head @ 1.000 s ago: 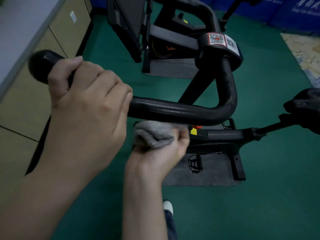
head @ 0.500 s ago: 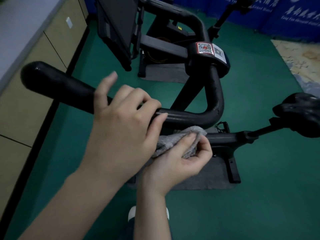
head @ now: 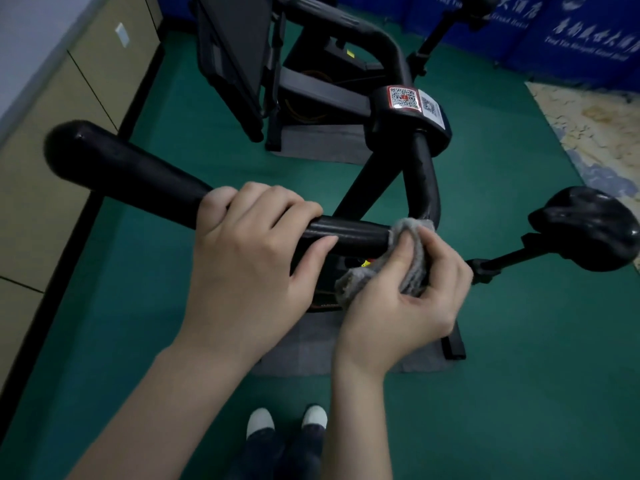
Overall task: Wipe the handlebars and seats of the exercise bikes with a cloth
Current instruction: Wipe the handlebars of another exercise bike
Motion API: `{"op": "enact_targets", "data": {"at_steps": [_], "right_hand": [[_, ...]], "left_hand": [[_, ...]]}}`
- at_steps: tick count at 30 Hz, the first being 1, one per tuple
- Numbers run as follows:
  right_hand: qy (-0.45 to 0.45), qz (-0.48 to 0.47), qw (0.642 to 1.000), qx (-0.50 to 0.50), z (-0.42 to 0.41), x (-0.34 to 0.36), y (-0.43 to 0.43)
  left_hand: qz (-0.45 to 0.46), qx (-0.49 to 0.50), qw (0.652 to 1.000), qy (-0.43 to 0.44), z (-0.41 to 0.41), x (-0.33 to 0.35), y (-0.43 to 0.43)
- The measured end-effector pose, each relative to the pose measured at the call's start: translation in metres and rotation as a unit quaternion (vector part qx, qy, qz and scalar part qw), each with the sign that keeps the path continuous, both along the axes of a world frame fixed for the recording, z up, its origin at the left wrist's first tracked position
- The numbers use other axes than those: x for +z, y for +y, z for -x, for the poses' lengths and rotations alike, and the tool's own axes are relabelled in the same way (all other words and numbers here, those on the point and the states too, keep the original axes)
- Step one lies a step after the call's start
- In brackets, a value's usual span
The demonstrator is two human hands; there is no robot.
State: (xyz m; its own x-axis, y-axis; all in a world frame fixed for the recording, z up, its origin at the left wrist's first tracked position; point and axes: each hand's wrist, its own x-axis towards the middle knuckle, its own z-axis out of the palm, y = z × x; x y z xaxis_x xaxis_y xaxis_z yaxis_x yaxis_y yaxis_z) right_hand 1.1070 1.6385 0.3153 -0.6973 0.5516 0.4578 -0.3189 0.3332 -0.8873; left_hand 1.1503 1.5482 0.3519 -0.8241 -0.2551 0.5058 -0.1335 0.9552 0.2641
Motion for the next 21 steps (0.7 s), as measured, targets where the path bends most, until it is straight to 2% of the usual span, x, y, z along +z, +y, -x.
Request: {"op": "enact_targets", "data": {"at_steps": [3,7,11,18,21], "right_hand": [[0.028,-0.135,0.988,0.064,-0.006,0.001,0.007],[0.034,-0.245,0.958,0.144,0.010,0.009,0.035],[-0.018,-0.257,0.951,0.171,0.036,0.019,0.054],[0.031,-0.329,0.894,0.301,0.048,0.021,0.075],[0.007,-0.307,0.903,0.301,0.076,0.024,0.085]], "left_hand": [[0.000,0.001,1.000,-0.002,0.000,0.000,0.001],[0.007,0.004,1.000,0.001,0.000,-0.001,0.001],[0.010,0.009,1.000,0.000,-0.001,-0.002,0.002],[-0.011,0.039,0.999,0.001,0.005,-0.003,0.014],[-0.041,0.037,0.998,-0.002,0.013,-0.006,0.033]]}}
